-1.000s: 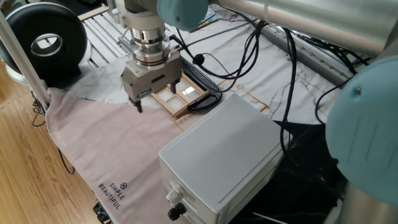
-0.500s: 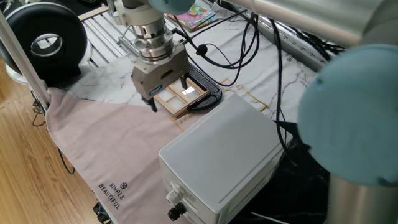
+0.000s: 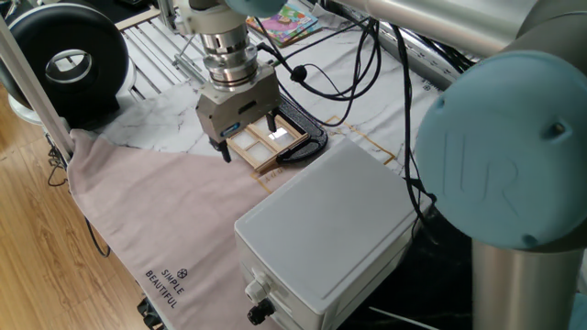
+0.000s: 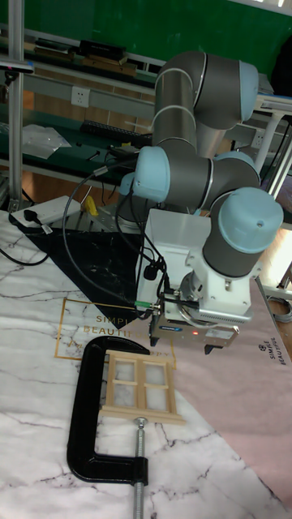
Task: Open a sliding window
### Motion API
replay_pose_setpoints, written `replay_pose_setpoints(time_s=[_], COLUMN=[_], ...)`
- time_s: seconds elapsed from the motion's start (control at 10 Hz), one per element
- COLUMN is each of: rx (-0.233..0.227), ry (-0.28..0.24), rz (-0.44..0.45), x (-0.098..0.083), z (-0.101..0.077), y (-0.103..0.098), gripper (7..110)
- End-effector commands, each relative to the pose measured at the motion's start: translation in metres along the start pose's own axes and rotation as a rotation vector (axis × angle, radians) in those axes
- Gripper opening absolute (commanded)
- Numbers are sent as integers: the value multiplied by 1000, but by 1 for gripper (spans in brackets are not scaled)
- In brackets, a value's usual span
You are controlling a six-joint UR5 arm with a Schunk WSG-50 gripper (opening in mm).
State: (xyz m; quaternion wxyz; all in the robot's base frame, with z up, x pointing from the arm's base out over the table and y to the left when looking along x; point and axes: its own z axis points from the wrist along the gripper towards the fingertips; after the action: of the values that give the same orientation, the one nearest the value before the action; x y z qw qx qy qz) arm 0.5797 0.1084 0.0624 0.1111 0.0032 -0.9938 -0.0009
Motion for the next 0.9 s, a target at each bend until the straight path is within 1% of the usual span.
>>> replay_pose_setpoints(time_s=[0.0, 0.1, 0.2, 0.3, 0.4, 0.5, 0.6, 0.7, 0.8], rx=[-21, -54, -84, -91, -70, -74, -42, -62, -126], ry=[20, 42, 47, 90, 101, 61, 92, 101, 73], rz=[20, 4, -16, -26, -31, -25, -15, -24, -57], x=[2, 7, 9, 20, 22, 12, 20, 22, 16], z=[-1, -2, -2, -3, -3, -2, -2, -3, -4], y=[2, 10, 17, 19, 13, 15, 7, 12, 27], gripper=[44, 44, 44, 44, 44, 44, 44, 44, 44])
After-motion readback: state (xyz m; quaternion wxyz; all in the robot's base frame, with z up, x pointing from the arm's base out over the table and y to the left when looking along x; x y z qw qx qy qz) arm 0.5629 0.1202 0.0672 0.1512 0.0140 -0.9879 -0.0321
